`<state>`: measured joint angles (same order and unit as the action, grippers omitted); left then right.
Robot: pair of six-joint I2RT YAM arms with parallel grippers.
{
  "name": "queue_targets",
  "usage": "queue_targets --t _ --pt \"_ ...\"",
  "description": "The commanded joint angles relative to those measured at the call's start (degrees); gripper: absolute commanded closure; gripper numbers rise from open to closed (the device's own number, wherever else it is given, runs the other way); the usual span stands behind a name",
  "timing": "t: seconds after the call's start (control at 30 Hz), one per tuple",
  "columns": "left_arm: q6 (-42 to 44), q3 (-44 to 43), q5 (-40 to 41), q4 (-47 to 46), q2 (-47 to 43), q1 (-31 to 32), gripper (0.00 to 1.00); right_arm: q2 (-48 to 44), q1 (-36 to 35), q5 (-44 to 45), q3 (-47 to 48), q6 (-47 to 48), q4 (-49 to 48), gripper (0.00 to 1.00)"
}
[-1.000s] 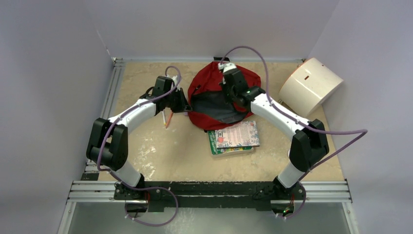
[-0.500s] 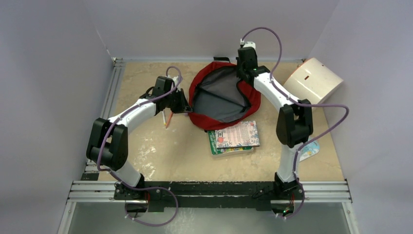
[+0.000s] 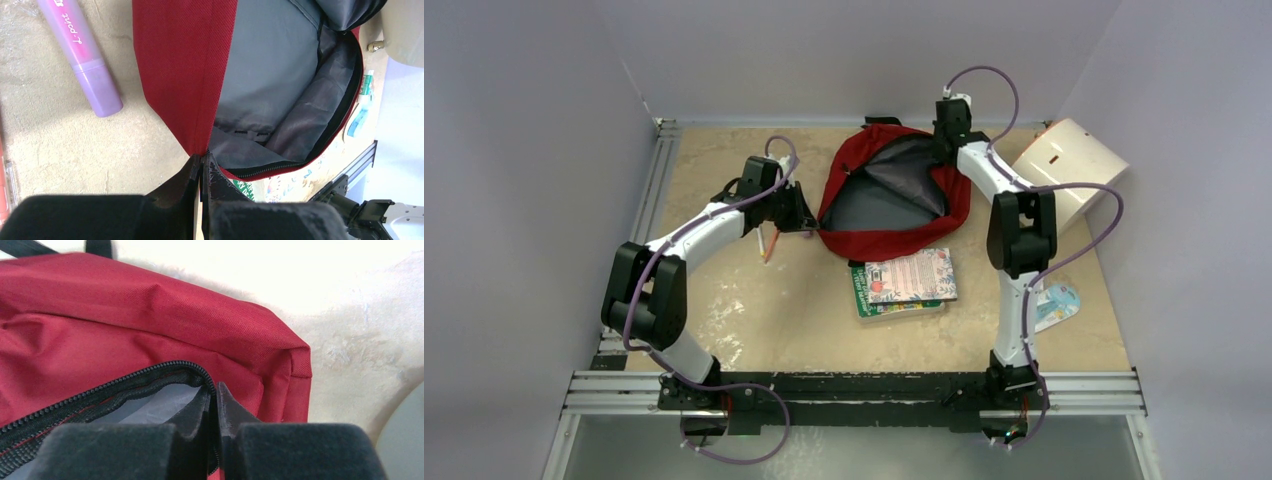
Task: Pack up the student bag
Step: Unzip the student bag at the center of the board, then pick up the book from the center of the board.
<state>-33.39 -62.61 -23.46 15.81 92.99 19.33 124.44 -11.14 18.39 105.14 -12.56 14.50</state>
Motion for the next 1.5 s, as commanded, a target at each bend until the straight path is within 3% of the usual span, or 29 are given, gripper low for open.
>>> queue_targets --t 0.0,0.33,0.63,0.87,1.07,1.33,1.47 --pt "0.83 -2.14 -1.92 0.02 -1.17 0.44 1.0 1.08 1.28 1.14 2.9 -0.03 0.15 0.88" --pt "1.08 -5.75 -2.53 0.46 1.57 0.94 1.0 -4.79 1.29 -4.74 0.78 -1.47 -1.4 0.51" --pt "2.1 -9.93 -2.54 1.35 2.96 1.67 0.74 -13.51 1.24 -7.36 -5.92 -2.82 -2.36 0.39" --pt "3.65 -13.47 -1.2 3.12 4.05 1.67 0.58 -17.32 1.28 -6.7 -10.93 -3.45 -3.14 0.37" --pt "4.83 -17.2 -1.06 3.83 6.05 1.67 0.57 -17.31 1.29 -7.05 -12.37 -3.35 -3.58 0.38" --pt "7.82 -26.06 -0.36 5.29 8.79 2.16 0.6 -22.72 0.83 -14.07 -12.73 -4.17 -3.36 0.41" --pt "9.9 -32.55 -0.34 5.09 12.56 5.28 0.73 -26.08 -1.59 -22.67 -15.92 -7.37 -5.55 0.52"
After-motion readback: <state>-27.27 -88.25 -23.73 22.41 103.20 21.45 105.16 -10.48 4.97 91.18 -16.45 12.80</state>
